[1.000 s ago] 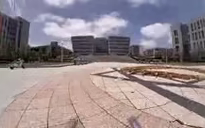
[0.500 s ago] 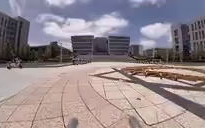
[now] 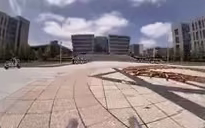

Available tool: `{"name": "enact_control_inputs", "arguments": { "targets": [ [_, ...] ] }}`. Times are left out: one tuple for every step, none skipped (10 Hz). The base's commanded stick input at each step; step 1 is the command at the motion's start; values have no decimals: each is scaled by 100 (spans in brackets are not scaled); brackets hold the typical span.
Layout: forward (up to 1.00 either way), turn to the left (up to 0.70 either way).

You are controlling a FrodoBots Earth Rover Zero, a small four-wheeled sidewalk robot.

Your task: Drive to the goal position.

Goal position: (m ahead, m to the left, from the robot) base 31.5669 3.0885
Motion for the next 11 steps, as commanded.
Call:
{"name": "enact_control_inputs", "arguments": {
  "targets": [
    [70,0],
    [70,0],
    [70,0],
    [70,0],
    [70,0],
    [70,0],
    [70,0],
    [70,0],
    [70,0],
    [70,0],
    [70,0]
  ]
}}
